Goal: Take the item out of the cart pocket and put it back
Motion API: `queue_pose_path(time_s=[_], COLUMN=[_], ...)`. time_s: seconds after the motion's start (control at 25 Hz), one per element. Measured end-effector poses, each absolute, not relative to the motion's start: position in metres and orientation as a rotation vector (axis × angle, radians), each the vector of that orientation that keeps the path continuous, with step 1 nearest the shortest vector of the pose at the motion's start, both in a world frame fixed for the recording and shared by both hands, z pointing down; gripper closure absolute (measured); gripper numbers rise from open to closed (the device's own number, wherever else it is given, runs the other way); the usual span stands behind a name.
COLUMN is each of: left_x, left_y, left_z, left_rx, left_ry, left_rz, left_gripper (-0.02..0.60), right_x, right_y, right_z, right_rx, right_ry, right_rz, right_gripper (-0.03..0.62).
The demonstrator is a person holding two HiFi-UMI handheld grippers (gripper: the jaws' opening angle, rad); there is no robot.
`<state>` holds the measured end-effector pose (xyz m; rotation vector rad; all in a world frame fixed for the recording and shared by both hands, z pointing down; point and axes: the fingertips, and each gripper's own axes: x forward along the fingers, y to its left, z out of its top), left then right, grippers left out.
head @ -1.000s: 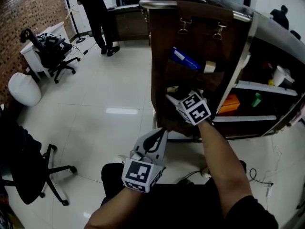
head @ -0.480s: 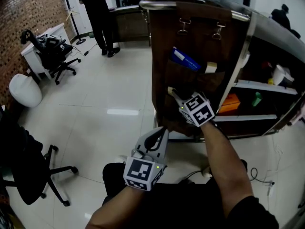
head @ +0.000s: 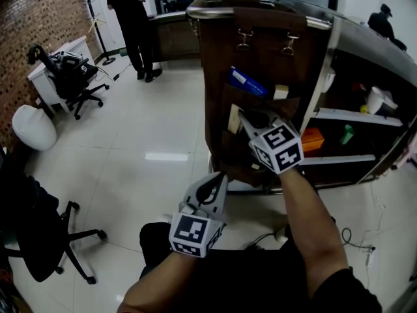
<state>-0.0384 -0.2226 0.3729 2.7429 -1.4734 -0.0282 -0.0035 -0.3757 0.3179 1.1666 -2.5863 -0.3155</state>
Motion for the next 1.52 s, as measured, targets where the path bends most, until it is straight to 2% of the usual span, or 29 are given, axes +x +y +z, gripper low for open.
queue_pose_path(time_s=[0.44, 0.88, 1.12, 1.52], left_x=[-0.045, -0.034, -0.031, -0.018], left_y=[-0.219, -0.212, -0.205, -0.196], left_z=[0.368, 0.359, 0.360, 0.342], left_rx=[2.750, 2.783, 2.772, 2.828], left_ry=[-1.524, -1.489, -1.460, -1.455], left_rz=[-0.024, -0.060, -0.070, -0.091], left_gripper=[0.581, 0.581, 0.581, 0.581], right_x=[0.004, 0.041, 0.072, 0.084], right_y=[-0.319, -0.253, -0.215, -0.187], right_z=[0.242, 0.204, 0.221, 0.310], right_rx=[1.198, 1.227, 1.296, 1.341], right_ry=[-2.671, -2.794, -2.798, -2.771], right_rz=[-0.459, -0.375, -0.285, -0.034], right_gripper=[0.576, 0.576, 0.576, 0.576])
